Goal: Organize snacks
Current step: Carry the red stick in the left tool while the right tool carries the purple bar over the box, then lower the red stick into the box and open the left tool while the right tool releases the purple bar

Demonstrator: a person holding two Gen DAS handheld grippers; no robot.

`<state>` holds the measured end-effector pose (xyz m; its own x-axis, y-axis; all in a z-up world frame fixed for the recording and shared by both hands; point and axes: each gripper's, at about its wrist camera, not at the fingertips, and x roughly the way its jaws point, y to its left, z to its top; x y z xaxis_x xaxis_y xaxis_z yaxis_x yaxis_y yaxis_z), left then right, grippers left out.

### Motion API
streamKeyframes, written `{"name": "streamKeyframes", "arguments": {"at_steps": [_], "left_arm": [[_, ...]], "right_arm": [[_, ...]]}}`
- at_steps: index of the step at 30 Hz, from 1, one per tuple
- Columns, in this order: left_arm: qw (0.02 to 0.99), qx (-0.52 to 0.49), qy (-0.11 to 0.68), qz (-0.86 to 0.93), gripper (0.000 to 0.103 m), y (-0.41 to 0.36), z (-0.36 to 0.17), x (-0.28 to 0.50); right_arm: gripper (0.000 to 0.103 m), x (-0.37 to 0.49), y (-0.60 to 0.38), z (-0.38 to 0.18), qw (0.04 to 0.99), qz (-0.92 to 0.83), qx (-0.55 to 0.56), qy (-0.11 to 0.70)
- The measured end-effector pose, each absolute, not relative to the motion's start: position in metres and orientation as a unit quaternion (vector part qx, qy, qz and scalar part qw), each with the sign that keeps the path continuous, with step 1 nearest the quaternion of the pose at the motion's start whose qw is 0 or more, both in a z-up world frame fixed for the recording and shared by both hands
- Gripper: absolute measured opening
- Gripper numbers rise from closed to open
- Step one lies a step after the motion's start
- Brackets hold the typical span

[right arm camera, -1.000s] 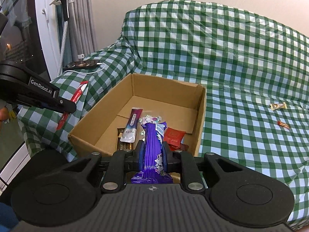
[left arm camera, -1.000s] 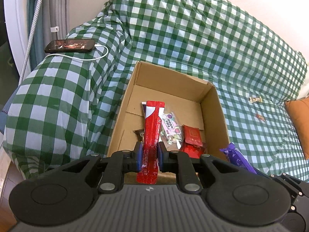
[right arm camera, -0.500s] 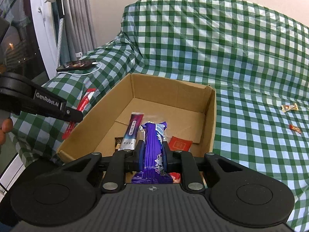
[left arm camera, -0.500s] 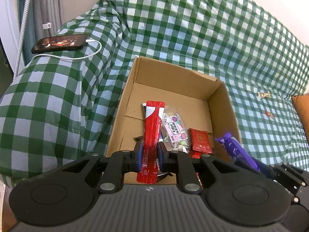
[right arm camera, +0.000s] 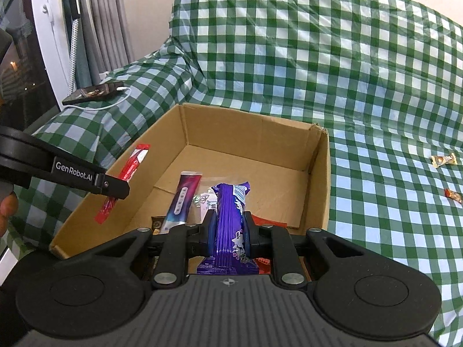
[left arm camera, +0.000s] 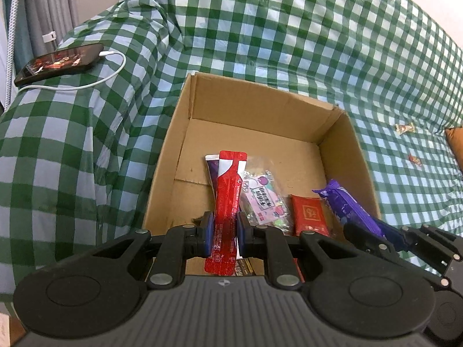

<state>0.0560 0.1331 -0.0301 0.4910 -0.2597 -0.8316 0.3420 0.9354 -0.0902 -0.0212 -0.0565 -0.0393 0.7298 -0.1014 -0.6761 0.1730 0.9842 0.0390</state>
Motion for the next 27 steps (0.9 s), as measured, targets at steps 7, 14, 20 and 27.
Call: {"name": "streamKeyframes", "arguments": {"at_steps": [7, 14, 20, 27], "left_arm": [[0.858, 0.063, 0.484, -0.164, 0.018, 0.126, -0.051, 0.077], [0.857, 0.078, 0.488, -0.149, 0.019, 0.119, -0.066, 0.093], [0.867, 0.072, 0.471, -0.146, 0.091, 0.121, -0.062, 0.102], [0.868, 0.088, 0.465, -0.151, 0.103, 0.121, -0.053, 0.072]], "right_arm": [[0.02, -0.003, -0.062, -0.054, 0.922, -0.073, 0.055, 0.376], [0.021, 0.014, -0.066, -0.062, 0.92, -0.077, 0.057, 0.379], [0.077, 0.021, -0.078, -0.067, 0.914, -0.116, 0.086, 0.38], [0.086, -0.003, -0.067, -0.053, 0.914, -0.117, 0.092, 0.376]]}}
